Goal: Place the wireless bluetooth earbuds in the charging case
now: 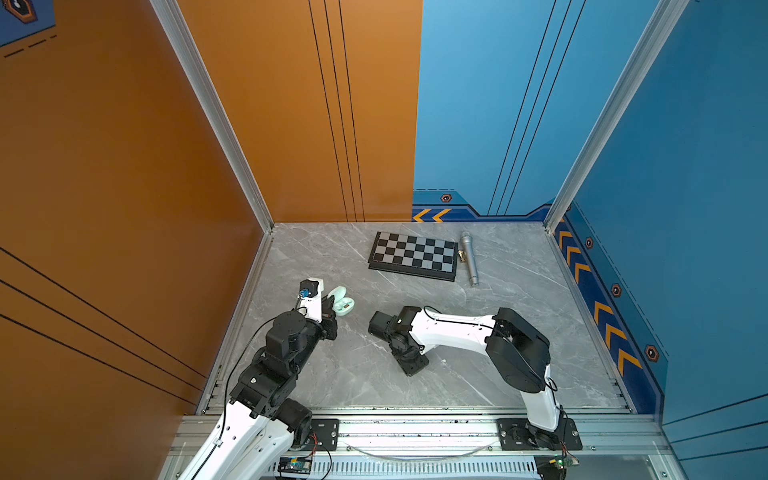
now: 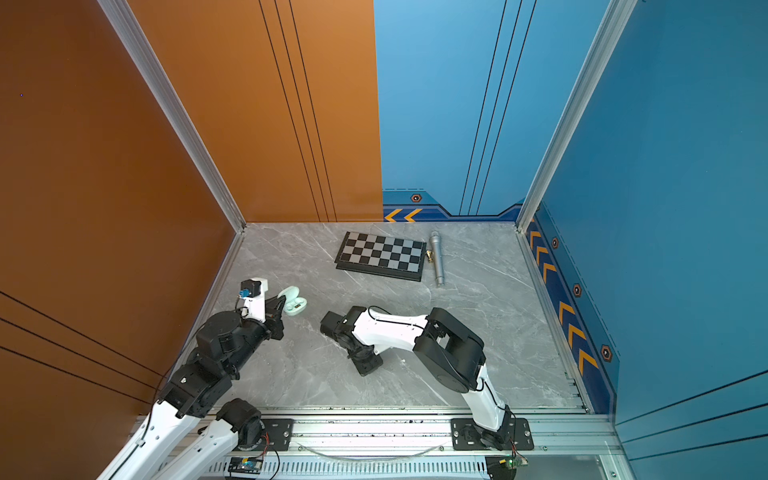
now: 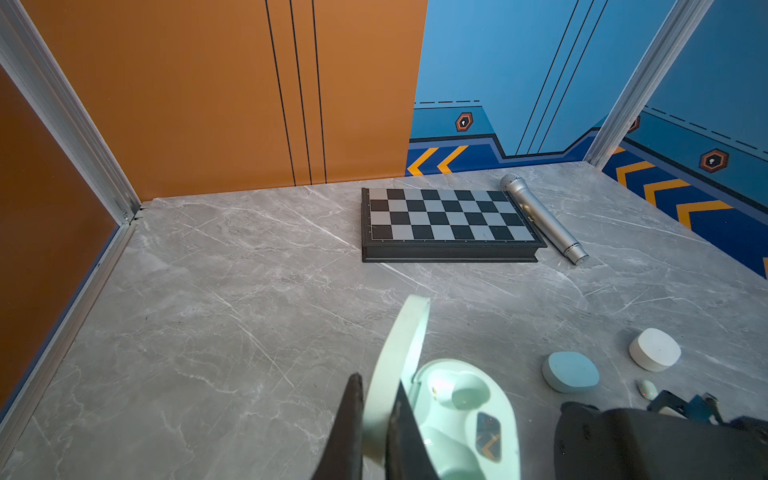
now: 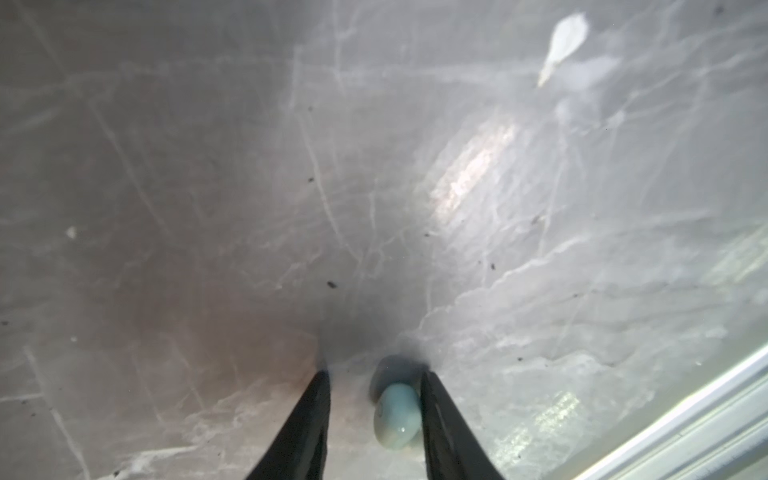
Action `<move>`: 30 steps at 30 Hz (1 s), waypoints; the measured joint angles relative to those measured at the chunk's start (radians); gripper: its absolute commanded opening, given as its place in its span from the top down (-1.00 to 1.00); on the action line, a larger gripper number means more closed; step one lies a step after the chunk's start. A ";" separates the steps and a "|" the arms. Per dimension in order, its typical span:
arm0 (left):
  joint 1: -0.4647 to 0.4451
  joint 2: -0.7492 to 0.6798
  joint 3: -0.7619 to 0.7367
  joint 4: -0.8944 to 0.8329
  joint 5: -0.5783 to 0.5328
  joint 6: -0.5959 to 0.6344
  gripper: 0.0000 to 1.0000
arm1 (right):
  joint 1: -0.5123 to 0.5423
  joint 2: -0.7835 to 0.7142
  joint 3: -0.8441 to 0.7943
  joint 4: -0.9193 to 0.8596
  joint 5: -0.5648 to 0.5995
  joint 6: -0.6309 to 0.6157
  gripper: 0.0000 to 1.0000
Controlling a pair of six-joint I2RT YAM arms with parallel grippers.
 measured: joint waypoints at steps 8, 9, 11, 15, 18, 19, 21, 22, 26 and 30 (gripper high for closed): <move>0.015 -0.018 0.000 -0.002 0.000 0.011 1.00 | 0.003 0.002 0.003 0.001 0.003 -0.007 0.41; 0.017 -0.019 0.000 -0.003 0.000 0.013 1.00 | 0.003 0.002 0.003 0.001 0.003 -0.007 0.43; 0.019 -0.019 0.000 -0.005 0.000 0.014 1.00 | 0.003 0.002 0.004 0.001 0.003 -0.008 0.48; 0.020 -0.019 0.000 -0.007 0.001 0.014 1.00 | 0.003 0.004 0.009 0.001 0.003 -0.015 0.54; 0.023 -0.018 0.000 -0.007 0.007 0.014 1.00 | 0.003 0.006 0.018 0.002 0.007 -0.034 0.63; 0.024 -0.015 0.000 -0.006 0.011 0.014 1.00 | 0.003 0.006 0.021 0.002 0.012 -0.043 0.65; 0.026 -0.006 0.000 -0.006 0.023 0.013 1.00 | 0.001 0.006 0.027 0.002 0.026 -0.062 0.70; 0.025 0.002 0.000 -0.006 0.032 0.013 1.00 | 0.000 0.006 0.031 0.002 0.031 -0.073 0.73; 0.026 0.034 0.000 -0.002 0.062 0.005 1.00 | -0.008 0.006 0.041 0.002 0.056 -0.117 0.84; 0.031 0.066 0.000 0.020 0.101 -0.010 1.00 | -0.023 0.006 0.056 0.000 0.091 -0.176 0.85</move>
